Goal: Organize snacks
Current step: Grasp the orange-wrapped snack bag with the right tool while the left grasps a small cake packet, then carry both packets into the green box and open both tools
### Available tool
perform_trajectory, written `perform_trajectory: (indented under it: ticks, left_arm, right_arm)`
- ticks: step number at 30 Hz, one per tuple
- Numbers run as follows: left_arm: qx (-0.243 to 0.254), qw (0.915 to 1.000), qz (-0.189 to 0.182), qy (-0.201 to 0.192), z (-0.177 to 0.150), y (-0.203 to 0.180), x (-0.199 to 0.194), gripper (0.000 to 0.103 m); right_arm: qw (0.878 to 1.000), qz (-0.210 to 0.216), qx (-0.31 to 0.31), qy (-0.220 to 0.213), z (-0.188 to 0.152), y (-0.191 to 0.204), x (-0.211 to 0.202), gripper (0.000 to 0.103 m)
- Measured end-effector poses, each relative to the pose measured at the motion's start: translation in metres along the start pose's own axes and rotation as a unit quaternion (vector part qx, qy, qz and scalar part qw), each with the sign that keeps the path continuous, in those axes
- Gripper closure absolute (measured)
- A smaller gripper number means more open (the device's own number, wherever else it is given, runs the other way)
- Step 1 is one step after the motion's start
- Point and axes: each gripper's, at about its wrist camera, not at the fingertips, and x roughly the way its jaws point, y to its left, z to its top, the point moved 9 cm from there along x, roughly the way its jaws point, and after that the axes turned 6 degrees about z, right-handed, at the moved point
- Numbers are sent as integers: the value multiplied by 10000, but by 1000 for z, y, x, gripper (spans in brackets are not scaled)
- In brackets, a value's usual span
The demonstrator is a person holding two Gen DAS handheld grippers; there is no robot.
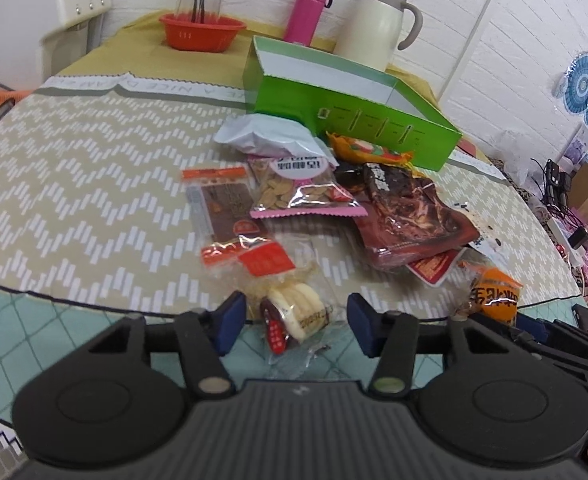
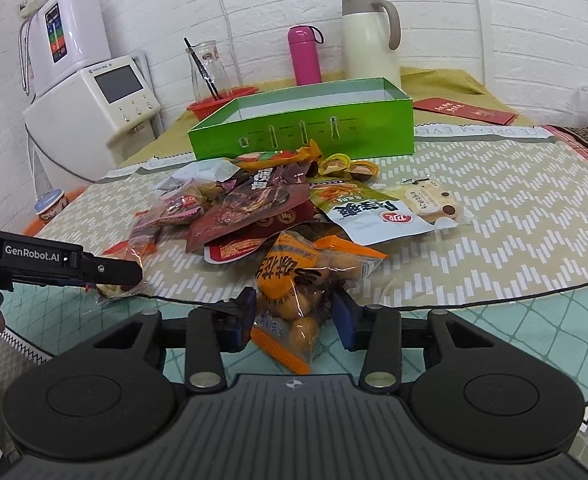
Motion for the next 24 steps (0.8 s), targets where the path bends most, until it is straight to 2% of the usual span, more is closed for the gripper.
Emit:
perform_trajectory:
  ticks: [6,13,15,19,24]
  left_arm:
    - [164,9992,-181,-328,6,-15,-33,50]
    - [352,9950,-541,-766,42,-36,-63,50]
    - [372,9937,-598,-867,59,-39,-65,50]
    - [453,9909,-597,-1120,98,-48,-64,50]
    - [379,9908,-533,-1185,143,-55,-39,50]
  right_arm:
    - [9992,144,-230,-295,13,14,-29,40]
    - [9957,312,-292,-817,45,21,-45,41]
    - [9947,275,-402,-902,57,20,-41,41]
    - [9926,487,-298,-1076,89,13,-27,41]
    - [9914,436,-295,-1199,128,2,8,42]
